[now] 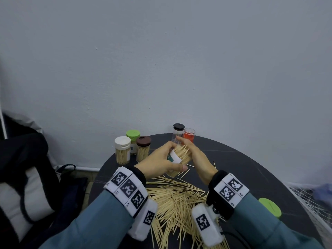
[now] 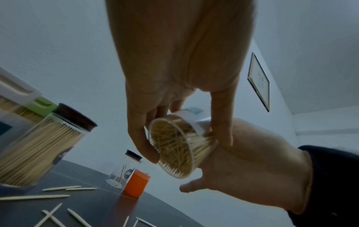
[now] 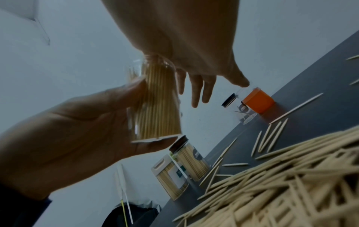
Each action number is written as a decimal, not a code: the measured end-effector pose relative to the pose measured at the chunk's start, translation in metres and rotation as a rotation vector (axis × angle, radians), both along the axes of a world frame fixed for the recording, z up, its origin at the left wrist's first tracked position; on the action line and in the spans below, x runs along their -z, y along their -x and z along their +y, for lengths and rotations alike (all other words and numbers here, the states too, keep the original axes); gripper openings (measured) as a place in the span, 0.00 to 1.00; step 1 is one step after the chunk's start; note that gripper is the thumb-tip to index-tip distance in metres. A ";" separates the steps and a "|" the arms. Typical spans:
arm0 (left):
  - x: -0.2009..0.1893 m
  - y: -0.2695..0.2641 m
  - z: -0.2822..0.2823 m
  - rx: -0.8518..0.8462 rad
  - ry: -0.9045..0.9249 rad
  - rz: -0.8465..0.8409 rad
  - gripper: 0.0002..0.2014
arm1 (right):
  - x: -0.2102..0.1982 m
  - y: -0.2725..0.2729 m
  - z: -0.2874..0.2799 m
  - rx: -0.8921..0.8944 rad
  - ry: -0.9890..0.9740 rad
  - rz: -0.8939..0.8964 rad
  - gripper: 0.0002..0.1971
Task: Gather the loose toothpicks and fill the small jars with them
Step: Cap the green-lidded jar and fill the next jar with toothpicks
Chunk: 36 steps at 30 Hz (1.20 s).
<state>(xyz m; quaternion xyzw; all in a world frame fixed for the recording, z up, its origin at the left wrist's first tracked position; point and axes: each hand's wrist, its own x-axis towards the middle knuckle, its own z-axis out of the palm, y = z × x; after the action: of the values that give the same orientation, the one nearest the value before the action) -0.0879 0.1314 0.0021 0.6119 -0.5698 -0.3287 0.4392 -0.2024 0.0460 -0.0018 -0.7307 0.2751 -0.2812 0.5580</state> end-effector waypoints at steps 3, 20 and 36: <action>-0.002 0.000 0.001 0.004 0.003 0.009 0.25 | 0.003 0.001 -0.001 0.008 -0.032 -0.038 0.27; -0.001 -0.019 0.010 -0.066 0.007 0.042 0.24 | -0.004 -0.013 -0.006 -0.171 -0.029 0.146 0.30; -0.003 -0.054 0.005 -0.269 0.011 -0.068 0.25 | 0.028 -0.024 -0.086 -0.220 0.584 1.171 0.31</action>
<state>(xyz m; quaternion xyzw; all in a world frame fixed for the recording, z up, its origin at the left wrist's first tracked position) -0.0344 0.1367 0.0054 0.6908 -0.4991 -0.2429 0.4633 -0.1779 -0.0400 -0.0295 -0.9078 0.3692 0.1583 0.1208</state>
